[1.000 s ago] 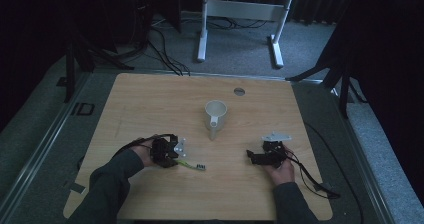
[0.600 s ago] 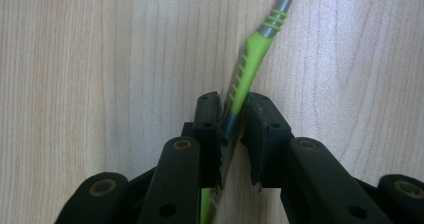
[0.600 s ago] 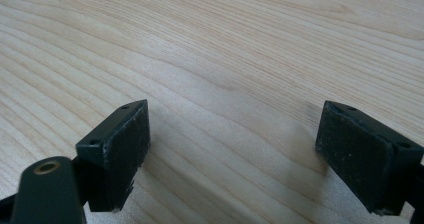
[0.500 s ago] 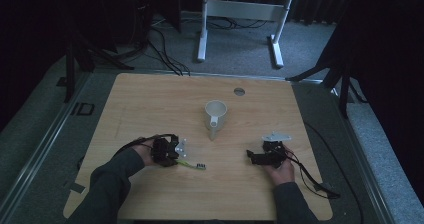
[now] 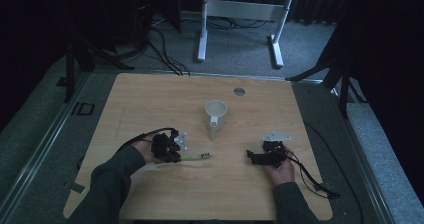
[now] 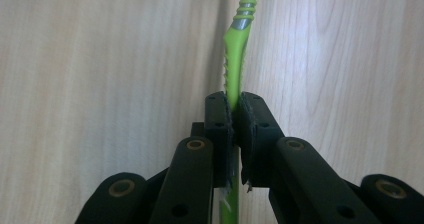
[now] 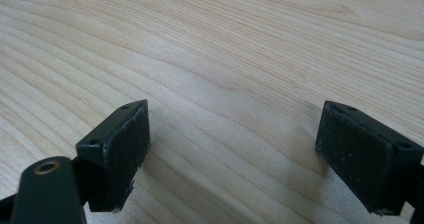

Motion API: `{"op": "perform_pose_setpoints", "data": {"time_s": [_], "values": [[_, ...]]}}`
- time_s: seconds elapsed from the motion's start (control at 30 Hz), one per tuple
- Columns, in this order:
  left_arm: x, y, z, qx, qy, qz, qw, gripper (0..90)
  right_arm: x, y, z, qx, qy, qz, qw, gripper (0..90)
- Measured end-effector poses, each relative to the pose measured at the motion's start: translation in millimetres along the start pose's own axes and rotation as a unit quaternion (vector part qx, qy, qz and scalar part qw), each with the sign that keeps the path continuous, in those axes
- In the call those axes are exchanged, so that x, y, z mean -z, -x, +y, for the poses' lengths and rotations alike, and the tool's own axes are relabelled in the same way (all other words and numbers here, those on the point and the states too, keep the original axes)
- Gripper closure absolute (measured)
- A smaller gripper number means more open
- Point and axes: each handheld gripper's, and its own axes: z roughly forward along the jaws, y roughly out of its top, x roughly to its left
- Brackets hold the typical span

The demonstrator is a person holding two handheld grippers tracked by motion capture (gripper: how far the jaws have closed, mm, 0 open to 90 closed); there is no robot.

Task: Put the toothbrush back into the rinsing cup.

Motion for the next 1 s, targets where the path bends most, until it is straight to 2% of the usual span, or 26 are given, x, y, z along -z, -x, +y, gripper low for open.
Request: {"op": "perform_pose_setpoints", "data": {"time_s": [0.03, 0.07, 0.1, 0.13, 0.17, 0.2, 0.4, 0.47, 0.53, 0.57, 0.83, 1.0], "values": [[0.0, 0.0, 0.0, 0.0, 0.0, 0.0, 1.0, 83.5, 0.0, 0.0, 0.0, 0.0, 0.0, 0.0, 1.0, 13.8], [4.8, -2.4, -0.7, 0.012, 0.021, 0.002, 0.9997, 83.5, 0.0, 0.1, 0.0, 0.0, 0.0, 0.0, 1.0, 13.8], [4.8, -2.4, -0.7, 0.012, 0.021, 0.002, 0.9997, 83.5, 0.0, 0.1, 0.0, 0.0, 0.0, 0.0, 1.0, 13.8], [7.5, -4.1, -2.2, 0.023, 0.039, 0.002, 0.999, 83.5, 0.1, 0.0, 0.0, 0.0, 0.0, 0.0, 1.0, 13.8], [7.5, -4.1, -2.2, 0.023, 0.039, 0.002, 0.999, 83.5, 0.1, 0.0, 0.0, 0.0, 0.0, 0.0, 1.0, 13.9], [8.6, -5.1, -3.7, 0.033, 0.052, 0.003, 0.9981, 83.5, 0.0, 0.0, 0.0, 0.0, 0.0, 0.0, 1.0, 13.8], [12.9, -6.2, -4.3, 0.045, 0.071, 0.01, 0.9964, 83.5, 0.0, 0.0, 0.1, 0.0, 0.0, 0.0, 1.0, 13.8], [16.5, -7.0, -3.8, 0.052, 0.088, 0.014, 0.9947, 83.5, 0.0, 0.0, 0.1, 0.0, 0.0, 0.0, 1.0, 13.9], [16.5, -7.0, -3.8, 0.052, 0.088, 0.014, 0.9947, 83.5, 0.0, 0.0, 0.1, 0.0, 0.0, 0.0, 1.0, 13.9], [19.8, -7.6, -3.0, 0.058, 0.098, 0.019, 0.9933, 83.5, 0.0, 0.0, 0.1, 0.0, 0.0, 0.0, 1.0, 13.9], [23.3, -7.5, -1.5, 0.062, 0.109, 0.037, 0.9915, 83.4, 0.0, 0.1, 0.1, 0.0, 0.0, 0.0, 1.0, 13.8], [25.0, -7.6, -0.8, 0.063, 0.123, 0.039, 0.9896, 83.4, -0.1, 0.1, 0.1, 0.001, 0.0, 0.0, 1.0, 13.9]]}}
